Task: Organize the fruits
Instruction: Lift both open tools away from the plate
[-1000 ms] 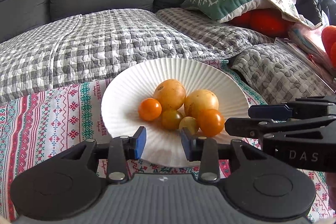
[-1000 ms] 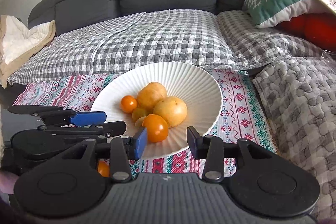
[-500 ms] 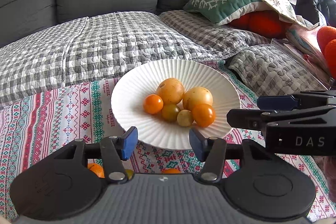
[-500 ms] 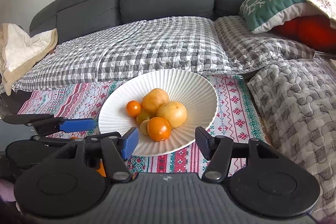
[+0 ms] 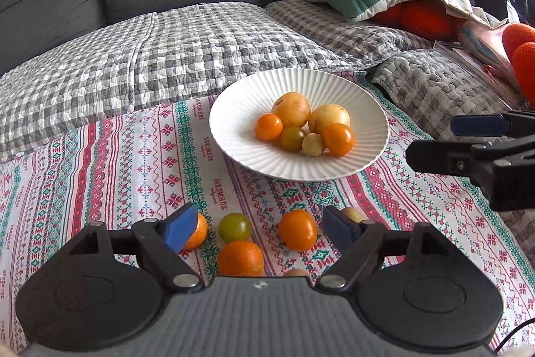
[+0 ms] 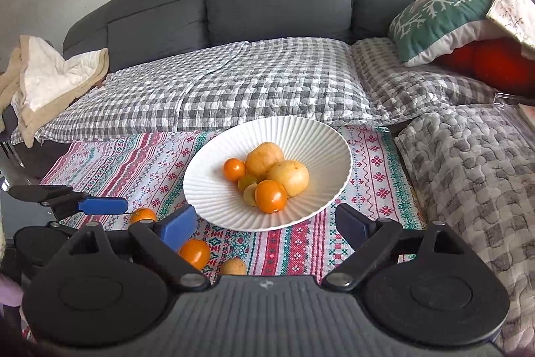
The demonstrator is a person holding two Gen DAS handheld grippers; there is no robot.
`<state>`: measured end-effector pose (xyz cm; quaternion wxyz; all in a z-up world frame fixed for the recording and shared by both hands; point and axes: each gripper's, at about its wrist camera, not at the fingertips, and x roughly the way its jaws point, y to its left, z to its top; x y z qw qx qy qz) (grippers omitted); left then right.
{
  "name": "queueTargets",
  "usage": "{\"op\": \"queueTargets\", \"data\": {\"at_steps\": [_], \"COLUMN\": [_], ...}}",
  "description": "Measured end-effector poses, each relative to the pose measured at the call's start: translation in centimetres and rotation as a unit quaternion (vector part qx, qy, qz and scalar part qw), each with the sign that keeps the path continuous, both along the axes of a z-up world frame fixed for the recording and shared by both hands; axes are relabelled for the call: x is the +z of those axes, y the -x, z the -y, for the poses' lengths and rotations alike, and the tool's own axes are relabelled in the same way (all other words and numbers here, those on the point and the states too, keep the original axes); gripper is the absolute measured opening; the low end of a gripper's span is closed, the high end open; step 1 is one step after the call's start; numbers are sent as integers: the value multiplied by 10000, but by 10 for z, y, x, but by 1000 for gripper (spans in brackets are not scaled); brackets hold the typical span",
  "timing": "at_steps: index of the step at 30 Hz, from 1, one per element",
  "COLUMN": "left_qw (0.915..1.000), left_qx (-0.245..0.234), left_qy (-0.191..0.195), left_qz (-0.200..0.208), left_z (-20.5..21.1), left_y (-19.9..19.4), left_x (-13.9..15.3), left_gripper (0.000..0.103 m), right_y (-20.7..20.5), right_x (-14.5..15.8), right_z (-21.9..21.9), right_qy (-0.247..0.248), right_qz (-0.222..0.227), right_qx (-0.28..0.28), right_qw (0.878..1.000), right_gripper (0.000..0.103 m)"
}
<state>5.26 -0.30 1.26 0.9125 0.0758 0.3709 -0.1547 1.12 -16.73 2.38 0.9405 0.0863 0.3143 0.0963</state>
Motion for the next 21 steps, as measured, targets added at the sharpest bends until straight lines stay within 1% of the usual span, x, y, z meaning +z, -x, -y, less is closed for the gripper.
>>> {"op": "queueTargets", "data": {"at_steps": [2,6,8,11,14,19,21], "left_qw": [10000,9999,9999,9997,9993,9992,9992], "left_qx": [59,140,141,76,45,9,-45], "left_qy": [29,44,-18,-227,-359,-346,-339], "left_qz": [-19,10,-2,-55,-99,-218,-206], "left_z": [-5,-15,-19,-26,-33,-42,-42], "left_y": [4,14,19,25,32,40,44], "left_x": [0,-1,-6,-14,-22,-33,-35], "left_gripper": [87,96,97,98,98,98,98], "right_y": [6,16,21,30,37,47,51], "right_x": [0,0,-1,-4,-11,-27,-35], "right_z": [-3,-9,-11,-14,-17,-24,-27], "right_qy": [62,161,182,235,324,569,681], "right_qz": [14,3,-11,-44,-108,-284,-361], "right_qx": [58,163,223,330,444,637,726], "right_qw": [10000,9997,9996,9992,9984,9959,9944], "right_gripper": [96,99,100,101,102,102,102]}}
